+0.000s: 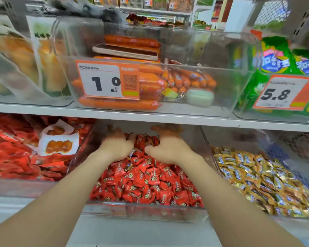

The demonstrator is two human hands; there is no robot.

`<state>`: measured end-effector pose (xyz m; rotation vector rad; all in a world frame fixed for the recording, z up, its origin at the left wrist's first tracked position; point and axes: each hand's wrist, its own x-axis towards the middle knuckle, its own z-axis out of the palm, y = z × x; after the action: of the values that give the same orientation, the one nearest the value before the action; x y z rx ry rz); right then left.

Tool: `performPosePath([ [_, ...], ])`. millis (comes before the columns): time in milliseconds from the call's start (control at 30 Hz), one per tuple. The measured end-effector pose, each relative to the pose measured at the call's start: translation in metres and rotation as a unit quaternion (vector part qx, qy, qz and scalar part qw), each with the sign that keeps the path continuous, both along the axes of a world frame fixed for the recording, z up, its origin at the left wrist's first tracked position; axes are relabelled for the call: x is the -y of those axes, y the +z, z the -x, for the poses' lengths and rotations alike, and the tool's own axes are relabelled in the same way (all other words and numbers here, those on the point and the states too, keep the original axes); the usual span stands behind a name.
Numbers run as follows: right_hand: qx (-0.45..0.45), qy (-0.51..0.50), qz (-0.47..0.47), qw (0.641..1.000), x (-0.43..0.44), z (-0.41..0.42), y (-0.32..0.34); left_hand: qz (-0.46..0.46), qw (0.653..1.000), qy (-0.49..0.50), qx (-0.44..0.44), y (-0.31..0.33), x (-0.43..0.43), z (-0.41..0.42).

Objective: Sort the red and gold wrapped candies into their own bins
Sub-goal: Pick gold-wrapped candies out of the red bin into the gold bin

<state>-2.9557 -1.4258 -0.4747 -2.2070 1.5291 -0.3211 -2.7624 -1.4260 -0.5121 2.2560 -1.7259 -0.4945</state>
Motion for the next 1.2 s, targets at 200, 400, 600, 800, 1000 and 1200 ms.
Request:
performPosePath([
  [200,-0.047,0.014,-0.107,0.993,0.037,-0.025,-0.016,-0.043,0.994,0.027,-0.097,-0.003,0.025,0.001],
  [400,-0.03,0.051,-0.151,0.987,0.047,-0.031,-0.011,-0.076,0.986,0.017,-0.147,0.004,0.023,0.008],
  [600,0.084,0.033,-0.175,0.981,0.044,-0.036,-0.014,0.011,0.944,0.076,-0.32,0.002,0.01,0.012],
  [800,0.177,0.024,-0.153,0.972,0.026,-0.027,-0.003,0.132,0.895,0.031,-0.425,0.018,-0.004,0.023],
  [1000,0.16,0.093,-0.047,0.982,-0.014,-0.002,0.024,0.169,0.935,-0.084,-0.301,0.027,-0.045,0.019],
  [1200,0.006,0.192,-0.046,0.98,-0.045,0.032,0.012,-0.021,0.962,-0.26,-0.078,0.021,-0.091,-0.004],
])
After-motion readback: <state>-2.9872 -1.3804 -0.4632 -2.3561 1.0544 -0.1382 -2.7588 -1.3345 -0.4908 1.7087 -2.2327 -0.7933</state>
